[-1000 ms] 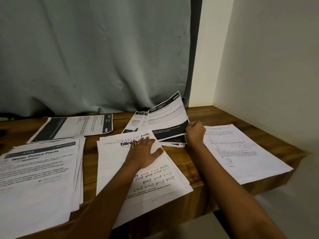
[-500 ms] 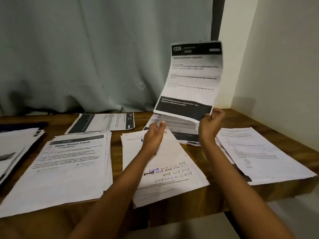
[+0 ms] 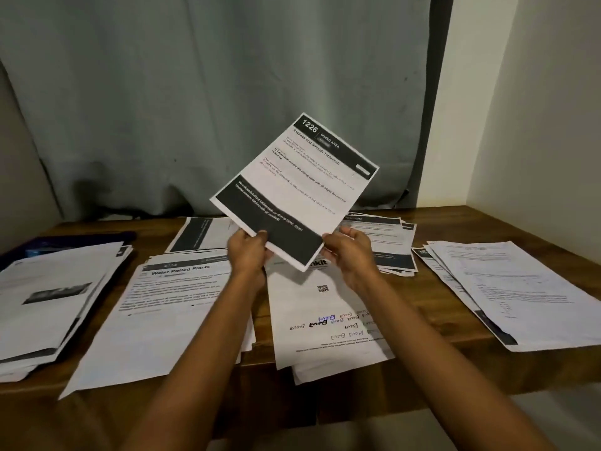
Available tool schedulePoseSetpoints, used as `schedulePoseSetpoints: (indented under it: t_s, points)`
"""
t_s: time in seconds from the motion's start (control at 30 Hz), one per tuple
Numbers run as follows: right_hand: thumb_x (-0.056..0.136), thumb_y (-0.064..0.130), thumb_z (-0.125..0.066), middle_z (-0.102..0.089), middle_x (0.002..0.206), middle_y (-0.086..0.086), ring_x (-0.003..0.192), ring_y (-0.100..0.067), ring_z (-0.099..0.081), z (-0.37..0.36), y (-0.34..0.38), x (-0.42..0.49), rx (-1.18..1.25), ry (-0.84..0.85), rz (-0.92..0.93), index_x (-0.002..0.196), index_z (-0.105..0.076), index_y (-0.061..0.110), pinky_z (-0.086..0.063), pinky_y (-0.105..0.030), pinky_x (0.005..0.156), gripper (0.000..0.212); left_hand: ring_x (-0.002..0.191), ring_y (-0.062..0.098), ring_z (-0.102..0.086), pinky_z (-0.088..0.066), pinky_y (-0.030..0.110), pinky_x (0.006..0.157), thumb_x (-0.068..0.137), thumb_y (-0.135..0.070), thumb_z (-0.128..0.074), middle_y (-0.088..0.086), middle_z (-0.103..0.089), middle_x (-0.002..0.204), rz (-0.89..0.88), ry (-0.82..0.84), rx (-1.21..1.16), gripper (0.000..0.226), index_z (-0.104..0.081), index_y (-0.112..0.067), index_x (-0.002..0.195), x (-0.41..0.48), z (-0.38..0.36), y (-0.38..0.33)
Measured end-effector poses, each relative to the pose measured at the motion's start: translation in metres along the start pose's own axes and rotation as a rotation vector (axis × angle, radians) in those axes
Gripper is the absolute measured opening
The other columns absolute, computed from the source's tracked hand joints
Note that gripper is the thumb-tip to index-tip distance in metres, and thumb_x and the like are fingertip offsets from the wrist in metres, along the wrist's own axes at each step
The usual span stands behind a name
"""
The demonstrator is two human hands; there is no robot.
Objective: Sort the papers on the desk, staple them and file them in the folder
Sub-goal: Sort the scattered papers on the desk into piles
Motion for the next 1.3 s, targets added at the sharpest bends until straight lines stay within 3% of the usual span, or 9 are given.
schedulePoseSetpoints:
  t_s: [0.1, 0.23, 0.37, 0.47, 0.57, 0.67, 0.87, 1.1, 1.3]
  points:
    - [0.083, -0.008, -0.062, -0.067, 0.092, -0.012, 0.079, -0.021, -0.066, -0.010, -0.005, 0.020, 0.077, 0.059, -0.121, 0.102, -0.056, 0.001, -0.060, -0.029, 0.065, 0.022, 0.088, 0.017, -0.064, -0.055, 0.028, 0.068, 0.093, -0.005, -0.055, 0.003, -0.066, 0.100, 0.024, -0.030, 0.112, 0.020, -0.059, -0.013, 0.110, 0.022, 0.041, -0.011]
    - [0.083, 0.001, -0.067, -0.065, 0.077, -0.005, 0.062, -0.015, -0.062, -0.016, -0.023, 0.047, -0.102, 0.022, -0.259, 0.087, -0.063, 0.003, -0.057, -0.024, 0.051, 0.006, 0.080, 0.021, -0.063, -0.052, 0.030, 0.065, 0.092, 0.000, -0.053, 0.012, -0.065, 0.110, 0.027, -0.044, 0.263, 0.025, -0.060, -0.005, 0.115, 0.050, 0.085, -0.027]
    - [0.084, -0.005, -0.063, -0.062, 0.047, -0.005, 0.034, -0.012, -0.057, -0.029, -0.054, 0.063, -0.203, -0.004, -0.353, 0.078, -0.057, 0.000, -0.048, -0.021, 0.035, 0.010, 0.071, 0.020, -0.060, -0.052, 0.034, 0.068, 0.093, -0.001, -0.053, 0.016, -0.063, 0.110, 0.029, -0.071, 0.327, 0.024, -0.058, 0.002, 0.116, 0.071, 0.114, -0.037]
    - [0.083, -0.013, -0.060, -0.066, 0.058, -0.014, 0.042, -0.018, -0.063, -0.045, -0.073, 0.070, -0.128, -0.041, -0.384, 0.088, -0.056, -0.005, -0.048, -0.022, 0.033, 0.010, 0.084, 0.023, -0.063, -0.054, 0.037, 0.081, 0.093, -0.024, -0.060, 0.016, -0.063, 0.117, -0.019, -0.157, 0.441, 0.025, -0.058, -0.009, 0.113, 0.084, 0.131, -0.047]
    - [0.082, -0.015, -0.060, -0.066, 0.102, -0.021, 0.070, -0.028, -0.066, -0.058, -0.088, 0.080, -0.090, -0.113, -0.369, 0.110, -0.054, -0.005, -0.055, -0.027, 0.042, 0.030, 0.121, 0.032, -0.051, -0.043, 0.044, 0.100, 0.089, -0.039, -0.063, 0.014, -0.052, 0.135, -0.247, -0.207, 0.798, 0.060, -0.041, -0.010, 0.138, 0.085, 0.128, -0.070]
    - [0.083, -0.011, -0.061, -0.064, 0.112, -0.017, 0.084, -0.030, -0.068, -0.071, -0.098, 0.087, -0.108, -0.156, -0.364, 0.113, -0.050, 0.004, -0.057, -0.030, 0.050, 0.035, 0.131, 0.032, -0.042, -0.039, 0.047, 0.105, 0.088, -0.039, -0.064, 0.013, -0.046, 0.141, -0.582, -0.059, 1.053, 0.069, -0.034, -0.011, 0.144, 0.078, 0.095, -0.077]
    - [0.087, -0.006, -0.059, -0.064, 0.112, -0.010, 0.102, -0.031, -0.065, -0.099, -0.112, 0.100, -0.111, -0.137, -0.391, 0.103, -0.047, 0.010, -0.059, -0.035, 0.076, 0.025, 0.143, 0.021, -0.025, -0.014, 0.038, 0.118, 0.095, -0.035, -0.052, 0.005, -0.032, 0.153, -0.705, 0.287, 1.648, 0.059, -0.030, -0.017, 0.147, 0.096, 0.049, -0.027]
    - [0.082, -0.003, -0.068, -0.061, 0.123, -0.015, 0.106, -0.031, -0.063, -0.105, -0.109, 0.117, -0.286, -0.089, -0.335, 0.093, -0.049, 0.009, -0.060, -0.035, 0.075, 0.024, 0.145, 0.022, -0.017, -0.008, 0.044, 0.119, 0.101, -0.045, -0.028, 0.005, -0.022, 0.157, -0.591, 0.507, 1.772, 0.057, -0.018, -0.021, 0.151, 0.109, 0.026, 0.013]
    - [0.083, 0.012, -0.072, -0.061, 0.118, -0.018, 0.106, -0.031, -0.062, -0.076, -0.058, 0.140, -0.963, -0.181, 0.082, 0.111, -0.053, 0.000, -0.053, -0.034, 0.085, 0.036, 0.146, 0.025, -0.015, -0.003, 0.051, 0.117, 0.099, -0.054, -0.017, 0.005, -0.020, 0.158, -0.354, 0.564, 1.765, 0.062, -0.017, -0.021, 0.152, 0.120, 0.032, 0.042]
Point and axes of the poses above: each hand's wrist, its own x-axis towards the middle knuckle, its own z-axis out of the back of the hand, y = z × x, the point moved 10 cm from there along x, towards the middle knuckle
